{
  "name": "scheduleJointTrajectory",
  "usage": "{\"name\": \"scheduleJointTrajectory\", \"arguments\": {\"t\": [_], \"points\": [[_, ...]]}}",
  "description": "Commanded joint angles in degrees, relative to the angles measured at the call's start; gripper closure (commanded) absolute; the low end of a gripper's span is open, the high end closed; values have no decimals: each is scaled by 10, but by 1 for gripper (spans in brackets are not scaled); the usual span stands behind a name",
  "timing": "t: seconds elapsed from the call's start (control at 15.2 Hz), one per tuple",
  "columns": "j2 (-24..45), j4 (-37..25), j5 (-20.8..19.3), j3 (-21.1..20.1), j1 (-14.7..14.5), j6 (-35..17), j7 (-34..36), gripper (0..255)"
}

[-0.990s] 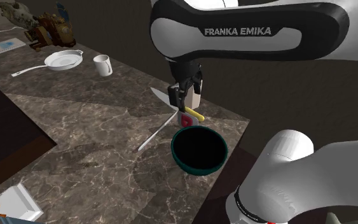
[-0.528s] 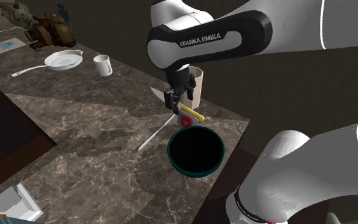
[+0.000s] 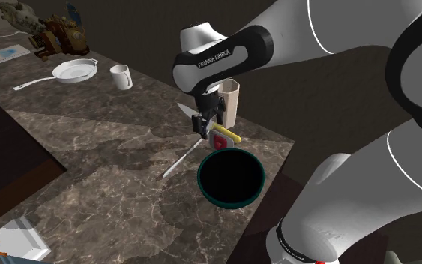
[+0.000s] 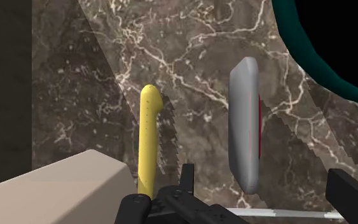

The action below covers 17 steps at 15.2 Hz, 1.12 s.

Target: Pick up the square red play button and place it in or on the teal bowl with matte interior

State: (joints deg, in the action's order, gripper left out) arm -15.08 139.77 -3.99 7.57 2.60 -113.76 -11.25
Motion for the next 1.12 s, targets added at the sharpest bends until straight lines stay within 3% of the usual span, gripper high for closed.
{"name": "scheduleJointTrajectory", "arguments": {"t": [0.0,0.2,0.73,0.79,1.06], "points": [[6,12,-1,2,1,-19,-2,0],[16,33,-1,3,2,-49,-2,0],[16,33,-1,3,2,-49,-2,0],[16,33,-1,3,2,-49,-2,255],[16,33,-1,3,2,-49,-2,255]]}}
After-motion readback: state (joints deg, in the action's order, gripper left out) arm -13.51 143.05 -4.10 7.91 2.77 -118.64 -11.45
